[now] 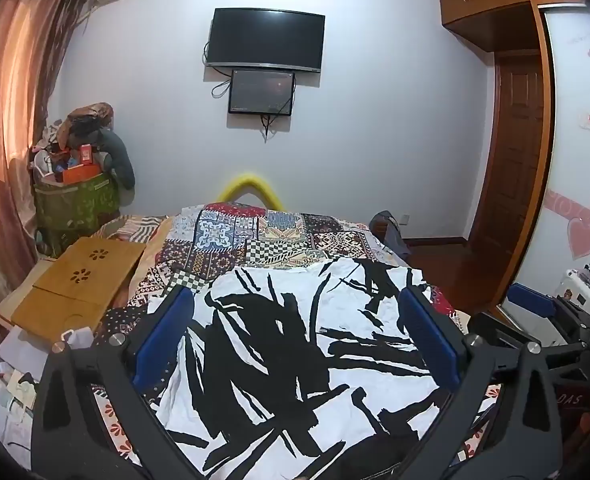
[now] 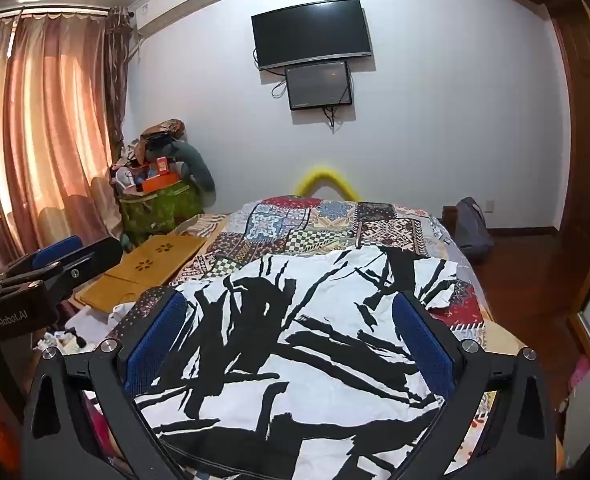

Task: Fold small clothes

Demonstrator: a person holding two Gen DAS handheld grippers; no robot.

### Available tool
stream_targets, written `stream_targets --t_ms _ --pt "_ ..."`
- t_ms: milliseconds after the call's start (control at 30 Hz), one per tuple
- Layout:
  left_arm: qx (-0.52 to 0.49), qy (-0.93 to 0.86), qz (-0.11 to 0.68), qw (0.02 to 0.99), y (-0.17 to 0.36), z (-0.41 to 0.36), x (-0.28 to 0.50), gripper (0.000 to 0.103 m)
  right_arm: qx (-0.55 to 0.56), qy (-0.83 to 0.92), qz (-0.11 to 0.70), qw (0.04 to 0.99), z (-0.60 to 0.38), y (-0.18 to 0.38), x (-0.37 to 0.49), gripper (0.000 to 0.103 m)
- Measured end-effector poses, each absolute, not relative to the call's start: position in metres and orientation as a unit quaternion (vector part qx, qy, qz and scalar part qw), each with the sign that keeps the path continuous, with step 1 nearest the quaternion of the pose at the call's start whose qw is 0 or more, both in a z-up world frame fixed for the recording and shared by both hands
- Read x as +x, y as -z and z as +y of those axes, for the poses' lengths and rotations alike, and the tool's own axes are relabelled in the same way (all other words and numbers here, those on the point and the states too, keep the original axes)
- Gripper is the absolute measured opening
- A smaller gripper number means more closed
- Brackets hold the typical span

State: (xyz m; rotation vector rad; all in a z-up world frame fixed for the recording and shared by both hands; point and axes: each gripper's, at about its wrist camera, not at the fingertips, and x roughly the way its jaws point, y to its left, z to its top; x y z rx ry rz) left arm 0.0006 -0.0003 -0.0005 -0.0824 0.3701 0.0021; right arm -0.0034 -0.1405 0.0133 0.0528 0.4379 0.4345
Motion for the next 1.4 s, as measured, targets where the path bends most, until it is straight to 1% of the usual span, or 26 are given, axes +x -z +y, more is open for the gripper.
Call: stream_targets --t_ms 233,533,767,1400 --pt "-0.045 0.005 0.192 0.98 0.001 -0.007 0.001 0.103 0.025 -0.215 0.215 0.952 -0.142 -0.009 0.0 0.102" --pt "-0.046 -0.011 0.189 0.981 0.003 0.005 -0.001 0.103 0.019 -0.214 0.215 0.953 -0.128 -0.02 -0.006 0.102" --pt "-0.047 -0.011 0.191 0.98 0.002 0.006 0.0 0.103 0.026 -0.218 0.214 0.952 -0.133 -0.012 -0.002 0.102" --pt "-0.049 -0.015 0.19 0.98 0.004 0.007 -0.001 0.103 0.026 -0.218 0.214 0.952 -0.135 -0.012 -0.002 0.102"
